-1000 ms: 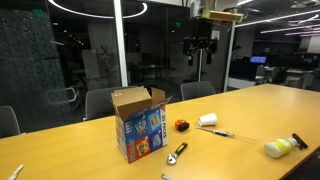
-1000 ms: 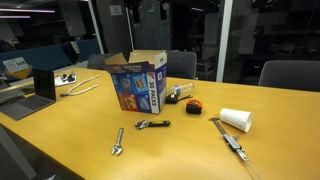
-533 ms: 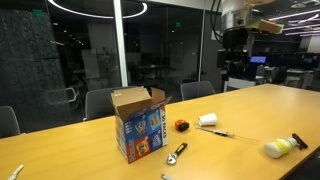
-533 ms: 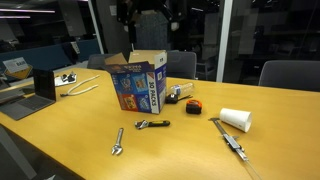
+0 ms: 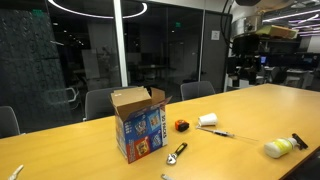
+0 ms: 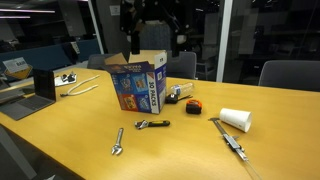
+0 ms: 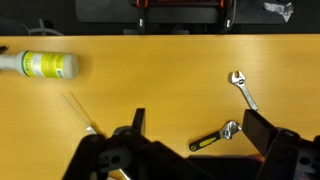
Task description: Put the green plush toy in the blue box
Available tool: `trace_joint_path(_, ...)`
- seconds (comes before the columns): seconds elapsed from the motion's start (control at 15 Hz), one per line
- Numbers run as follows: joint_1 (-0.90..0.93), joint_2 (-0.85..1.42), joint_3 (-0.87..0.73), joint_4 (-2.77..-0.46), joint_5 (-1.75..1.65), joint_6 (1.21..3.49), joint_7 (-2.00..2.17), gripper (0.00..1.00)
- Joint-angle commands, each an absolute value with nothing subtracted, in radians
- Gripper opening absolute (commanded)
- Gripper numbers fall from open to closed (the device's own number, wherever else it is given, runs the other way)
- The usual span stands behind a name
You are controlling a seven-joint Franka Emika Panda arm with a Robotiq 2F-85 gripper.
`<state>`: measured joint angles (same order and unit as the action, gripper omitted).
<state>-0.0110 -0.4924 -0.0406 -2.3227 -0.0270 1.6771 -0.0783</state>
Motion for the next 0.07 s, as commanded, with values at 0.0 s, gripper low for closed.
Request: trace_joint_path(0.0,-0.012,-0.492,-0.04,-2.321,-0.026,1.675,-0.077,1.0)
